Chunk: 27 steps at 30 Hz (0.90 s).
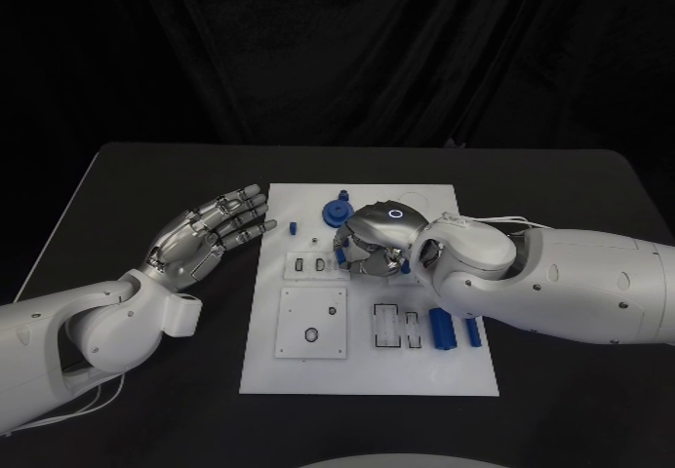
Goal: Assemble the parts on the task board
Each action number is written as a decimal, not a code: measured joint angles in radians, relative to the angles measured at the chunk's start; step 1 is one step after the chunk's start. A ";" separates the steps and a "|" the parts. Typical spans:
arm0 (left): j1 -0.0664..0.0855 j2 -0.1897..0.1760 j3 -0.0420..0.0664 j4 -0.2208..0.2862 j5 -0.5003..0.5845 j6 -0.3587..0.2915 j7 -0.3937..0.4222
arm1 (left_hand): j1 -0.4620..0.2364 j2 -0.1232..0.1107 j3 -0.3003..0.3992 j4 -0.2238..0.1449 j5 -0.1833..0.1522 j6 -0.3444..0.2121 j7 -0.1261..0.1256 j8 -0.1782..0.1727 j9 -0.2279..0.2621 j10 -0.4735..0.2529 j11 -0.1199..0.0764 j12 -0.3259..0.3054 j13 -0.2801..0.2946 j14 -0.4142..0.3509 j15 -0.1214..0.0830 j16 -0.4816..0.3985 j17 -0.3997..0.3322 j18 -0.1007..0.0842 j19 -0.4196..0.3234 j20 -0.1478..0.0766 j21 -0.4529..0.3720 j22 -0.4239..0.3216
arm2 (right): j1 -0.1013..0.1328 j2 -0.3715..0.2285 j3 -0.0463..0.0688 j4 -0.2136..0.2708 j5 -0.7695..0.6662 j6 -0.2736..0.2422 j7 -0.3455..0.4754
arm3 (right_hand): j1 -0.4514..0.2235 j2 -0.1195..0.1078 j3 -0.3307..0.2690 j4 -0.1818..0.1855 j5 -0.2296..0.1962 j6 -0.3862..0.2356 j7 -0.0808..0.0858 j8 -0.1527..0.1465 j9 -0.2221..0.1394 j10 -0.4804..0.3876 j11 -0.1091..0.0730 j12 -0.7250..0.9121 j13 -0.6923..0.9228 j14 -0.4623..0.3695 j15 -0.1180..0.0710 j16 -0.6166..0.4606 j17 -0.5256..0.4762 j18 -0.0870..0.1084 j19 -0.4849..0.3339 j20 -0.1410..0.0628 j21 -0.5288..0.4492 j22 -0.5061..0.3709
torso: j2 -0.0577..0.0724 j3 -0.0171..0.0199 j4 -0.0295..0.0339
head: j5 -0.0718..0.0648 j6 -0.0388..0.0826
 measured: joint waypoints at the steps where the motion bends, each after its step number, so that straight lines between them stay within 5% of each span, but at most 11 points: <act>1: 0.000 0.000 0.000 0.000 0.000 0.000 0.000 | 0.000 0.000 0.000 0.000 0.000 0.000 0.000 0.000 0.000 0.000 0.000 0.000 0.000 0.000 0.000 0.000 0.000 0.000 0.000 0.000 0.000 0.000 | 0.000 0.000 0.000 -0.001 0.000 0.000 0.000 | 0.000 -0.001 0.000 0.000 -0.009 -0.002 0.002 -0.005 -0.003 0.000 0.000 0.000 0.000 0.000 0.000 0.000 0.000 0.000 0.000 0.000 0.000 0.000 | 0.000 0.0000 0.0000 | 0.000 0.000; 9: 0.000 0.002 0.000 -0.004 0.000 0.001 0.000 | 0.000 0.000 0.000 0.000 0.000 0.000 0.000 0.000 0.000 0.000 0.000 0.000 0.000 0.000 0.000 0.000 0.000 0.000 0.000 0.000 0.000 0.000 | -0.004 0.004 0.000 -0.002 -0.002 0.001 0.002 | -0.019 -0.023 -0.020 0.006 -0.101 -0.062 0.012 -0.048 -0.021 -0.004 0.003 0.000 0.000 0.000 0.000 0.000 0.000 0.000 -0.003 0.004 0.000 0.001 | 0.000 0.0000 -0.0001 | -0.001 -0.002; 22: 0.000 0.003 0.000 -0.008 0.000 0.002 0.000 | 0.000 0.000 0.000 0.000 0.000 -0.004 0.004 0.000 0.000 0.000 0.000 0.000 0.000 0.000 0.000 0.000 0.000 0.000 0.000 0.000 0.000 -0.001 | -0.005 0.005 0.000 -0.003 -0.010 0.001 0.004 | -0.023 -0.026 -0.040 0.010 -0.140 -0.123 0.015 -0.087 -0.043 -0.004 0.003 0.000 0.000 0.000 0.000 0.000 0.000 0.000 -0.004 0.004 -0.004 0.001 | 0.000 -0.0005 -0.0004 | -0.003 -0.005; 27: -0.001 0.003 0.000 -0.008 0.000 0.003 0.000 | 0.000 0.000 0.000 0.000 0.000 -0.004 0.004 0.000 0.000 0.000 0.000 0.000 0.000 0.000 0.000 0.000 0.000 0.000 0.000 0.000 0.000 -0.001 | -0.005 0.003 0.000 -0.003 -0.012 -0.003 0.010 | -0.036 -0.039 -0.066 0.029 -0.197 -0.184 0.009 -0.117 -0.077 -0.003 0.003 0.000 0.000 0.000 0.000 0.000 0.000 0.000 -0.003 0.004 -0.004 0.001 | 0.000 -0.0004 -0.0004 | -0.003 -0.006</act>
